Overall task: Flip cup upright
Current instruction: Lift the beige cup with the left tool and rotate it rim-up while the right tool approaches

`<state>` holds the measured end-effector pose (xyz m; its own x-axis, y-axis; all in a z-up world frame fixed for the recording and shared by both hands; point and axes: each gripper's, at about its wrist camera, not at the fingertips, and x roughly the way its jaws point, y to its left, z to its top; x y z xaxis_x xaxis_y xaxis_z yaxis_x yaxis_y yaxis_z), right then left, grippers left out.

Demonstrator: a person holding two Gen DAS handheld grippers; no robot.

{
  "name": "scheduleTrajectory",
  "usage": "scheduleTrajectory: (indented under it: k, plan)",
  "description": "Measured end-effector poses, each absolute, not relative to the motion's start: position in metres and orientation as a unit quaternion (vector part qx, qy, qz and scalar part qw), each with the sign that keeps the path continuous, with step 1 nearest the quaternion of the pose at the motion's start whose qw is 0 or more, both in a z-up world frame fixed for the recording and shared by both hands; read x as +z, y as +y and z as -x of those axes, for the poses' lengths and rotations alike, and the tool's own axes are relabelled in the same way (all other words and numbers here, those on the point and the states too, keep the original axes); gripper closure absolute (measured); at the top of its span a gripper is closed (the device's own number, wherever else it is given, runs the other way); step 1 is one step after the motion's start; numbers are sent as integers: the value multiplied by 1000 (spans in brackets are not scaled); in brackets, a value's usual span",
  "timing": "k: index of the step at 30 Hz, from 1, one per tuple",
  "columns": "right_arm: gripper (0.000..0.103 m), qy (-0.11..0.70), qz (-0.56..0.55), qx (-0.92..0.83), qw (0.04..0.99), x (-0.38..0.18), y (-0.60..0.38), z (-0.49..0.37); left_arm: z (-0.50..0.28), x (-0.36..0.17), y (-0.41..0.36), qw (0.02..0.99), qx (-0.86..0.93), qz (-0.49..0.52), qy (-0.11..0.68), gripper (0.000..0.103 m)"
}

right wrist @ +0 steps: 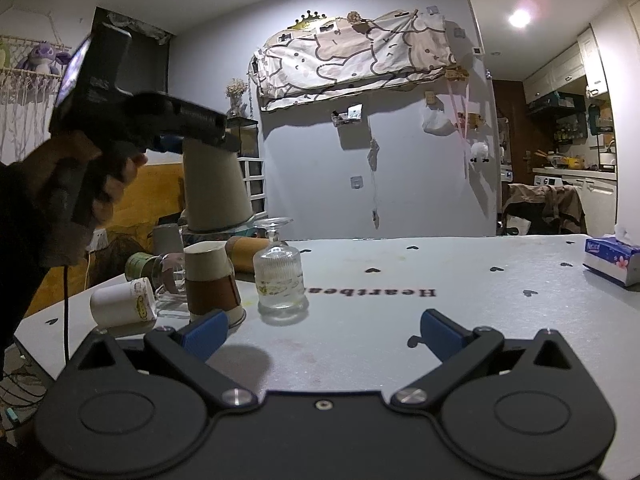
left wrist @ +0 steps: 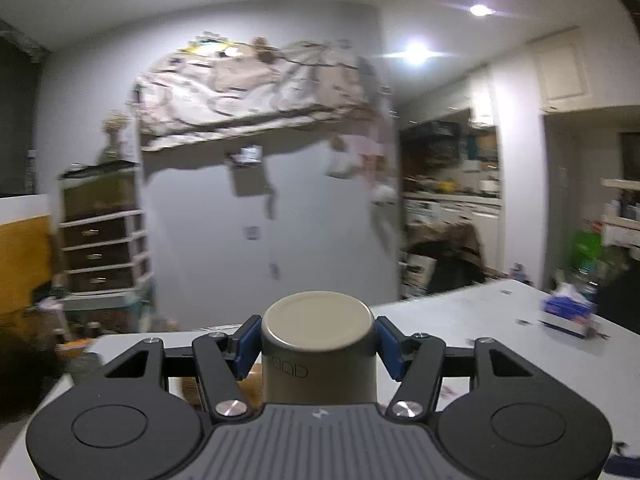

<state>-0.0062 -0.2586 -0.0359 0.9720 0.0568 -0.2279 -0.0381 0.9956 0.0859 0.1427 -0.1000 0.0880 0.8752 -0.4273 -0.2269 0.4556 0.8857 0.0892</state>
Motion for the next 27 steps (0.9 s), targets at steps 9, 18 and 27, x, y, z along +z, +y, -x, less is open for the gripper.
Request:
scheduleTrajectory:
  k: [9,18,27]
  plan:
    - [0,126,-55,4,990,-43,-278,11,-119,52,-160,922,-344,-78,158,42]
    - [18,152,-52,2,987,-61,-291,18,-108,1,-193,886,-392,-90,230,42]
    - [79,184,-68,73,978,-76,-287,15,-106,-13,-200,879,-397,-113,239,41]
